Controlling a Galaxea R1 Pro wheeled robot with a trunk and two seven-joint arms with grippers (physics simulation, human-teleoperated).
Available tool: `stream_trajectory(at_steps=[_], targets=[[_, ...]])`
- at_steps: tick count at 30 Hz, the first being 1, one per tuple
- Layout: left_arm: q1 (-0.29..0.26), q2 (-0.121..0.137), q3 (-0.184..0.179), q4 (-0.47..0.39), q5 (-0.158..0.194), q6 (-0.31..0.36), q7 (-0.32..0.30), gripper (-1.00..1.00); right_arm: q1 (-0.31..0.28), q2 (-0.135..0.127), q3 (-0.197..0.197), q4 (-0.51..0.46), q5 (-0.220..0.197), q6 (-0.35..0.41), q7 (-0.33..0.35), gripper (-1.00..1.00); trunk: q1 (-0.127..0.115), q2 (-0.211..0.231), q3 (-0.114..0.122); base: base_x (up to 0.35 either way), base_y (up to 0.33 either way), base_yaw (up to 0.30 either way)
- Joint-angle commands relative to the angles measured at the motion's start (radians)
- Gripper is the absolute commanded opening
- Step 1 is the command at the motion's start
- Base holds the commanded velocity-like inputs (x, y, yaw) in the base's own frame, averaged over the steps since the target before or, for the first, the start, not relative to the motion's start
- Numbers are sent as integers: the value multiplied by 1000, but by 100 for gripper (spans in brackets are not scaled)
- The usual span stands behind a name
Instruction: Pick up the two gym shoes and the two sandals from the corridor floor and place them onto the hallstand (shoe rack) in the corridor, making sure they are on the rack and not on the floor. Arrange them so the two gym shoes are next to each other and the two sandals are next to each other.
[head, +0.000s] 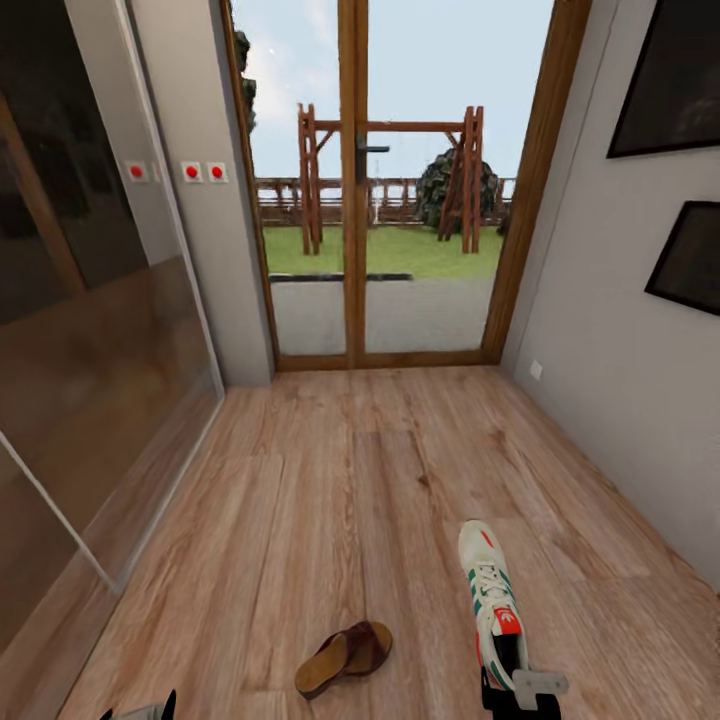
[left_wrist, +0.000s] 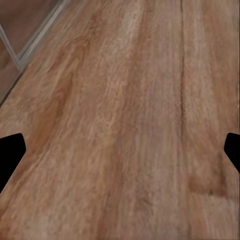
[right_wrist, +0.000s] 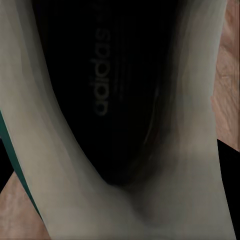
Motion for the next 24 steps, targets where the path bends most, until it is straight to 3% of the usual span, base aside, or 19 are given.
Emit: stream_trajectory(at_steps=[1,2,5,6,7,8,10,13,15,16,17,24], targets=[[-1,1,7,0,-13,-3,-7,100,-1,1,-6,1,10,-2,-5,-100,0,0,0,85,2,-194],[-2,2,7,0,-18,-3,-9,100,-1,1,-6,1,10,-2,-5,-100,0,0,1,68,2,-177],[-8,9,-9,0,-105,3,-35,100,-1,2,-6,-1,11,0,-6,-100,0,0,2,30,1,-90],[-12,15,-21,0,-179,8,-52,100,-1,2,-7,-12,11,0,-4,-100,0,0,2,11,0,-35],[-14,19,-26,-1,-229,10,-59,100,-1,2,-7,-27,10,2,-3,-100,0,0,2,7,0,-22],[-16,19,-28,-3,-251,11,-61,100,-1,2,-7,-37,10,3,-3,-100,0,0,3,6,0,-18],[-62,21,-36,-5,-357,27,-71,100,-1,3,-7,-127,9,22,1,-100,0,0,3,2,0,-7],[-100,19,-46,-3,-418,70,-89,100,-6,4,-7,-189,9,63,4,-100,0,0,3,1,0,-2],[-149,16,-71,-3,-496,164,-151,100,-49,4,-6,-289,7,183,56,-100,0,0,3,0,0,0],[-156,17,-73,-2,-503,175,-160,100,-58,4,-6,-303,7,205,73,-100,0,0,3,0,0,0],[-182,18,-81,-1,-523,205,-188,100,-89,3,-7,-362,5,302,151,-100,0,0,3,0,0,0],[-194,16,-89,0,-533,217,-200,100,-104,2,-8,-408,7,367,198,-100,0,0,3,0,0,0]])
